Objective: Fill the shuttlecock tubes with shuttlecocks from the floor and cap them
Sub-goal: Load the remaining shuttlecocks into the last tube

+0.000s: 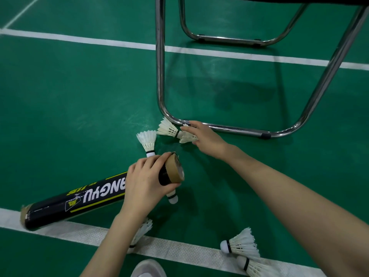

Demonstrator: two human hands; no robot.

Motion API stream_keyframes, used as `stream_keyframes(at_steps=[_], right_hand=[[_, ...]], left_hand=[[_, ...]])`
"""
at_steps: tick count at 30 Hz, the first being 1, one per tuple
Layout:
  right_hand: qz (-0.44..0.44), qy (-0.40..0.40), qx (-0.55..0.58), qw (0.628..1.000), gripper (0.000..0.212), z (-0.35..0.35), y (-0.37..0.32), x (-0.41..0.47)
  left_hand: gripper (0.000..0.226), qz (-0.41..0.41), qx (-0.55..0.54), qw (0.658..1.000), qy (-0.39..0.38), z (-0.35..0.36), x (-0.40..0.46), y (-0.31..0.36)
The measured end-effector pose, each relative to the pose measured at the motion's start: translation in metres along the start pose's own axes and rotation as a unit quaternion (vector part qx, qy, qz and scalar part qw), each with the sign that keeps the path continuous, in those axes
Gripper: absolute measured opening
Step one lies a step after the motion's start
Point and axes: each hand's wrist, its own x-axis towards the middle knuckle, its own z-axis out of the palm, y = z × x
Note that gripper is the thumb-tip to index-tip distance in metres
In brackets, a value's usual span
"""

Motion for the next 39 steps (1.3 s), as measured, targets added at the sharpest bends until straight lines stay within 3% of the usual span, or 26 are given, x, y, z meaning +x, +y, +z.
stream_keyframes(at_steps=[9,15,19,24,30,39], right_hand=[[0.014,0.005,-0.01,1.0,0.049,-0.003,0.009,0.001],[0.018,0.109,-0.042,0.993,0.018,-0.016,0.021,-0.013],[0.051,0.157,-0.076,0.983,0.011,-0.026,0.032,-0.03],[0.084,0.238,0.084,0.964,0.017,-0.021,0.022,-0.067],[0.127,0.2,0.375,0.896,0.01,-0.002,-0.02,-0.111],[0.129,0.136,0.535,0.824,0.01,0.034,-0.057,-0.141]], left_hand=[[0.08,-0.006,-0.002,1.0,-0.001,-0.001,0.0,-0.003],[0.08,-0.006,-0.005,1.0,-0.009,0.001,-0.005,-0.001],[0.08,-0.005,-0.004,1.0,-0.009,0.0,-0.005,-0.002],[0.08,-0.012,-0.006,1.0,-0.004,-0.001,-0.003,-0.001],[0.08,0.001,-0.009,1.0,-0.018,-0.002,-0.005,0.01],[0.08,0.032,-0.008,0.999,-0.01,0.007,-0.014,0.029]])
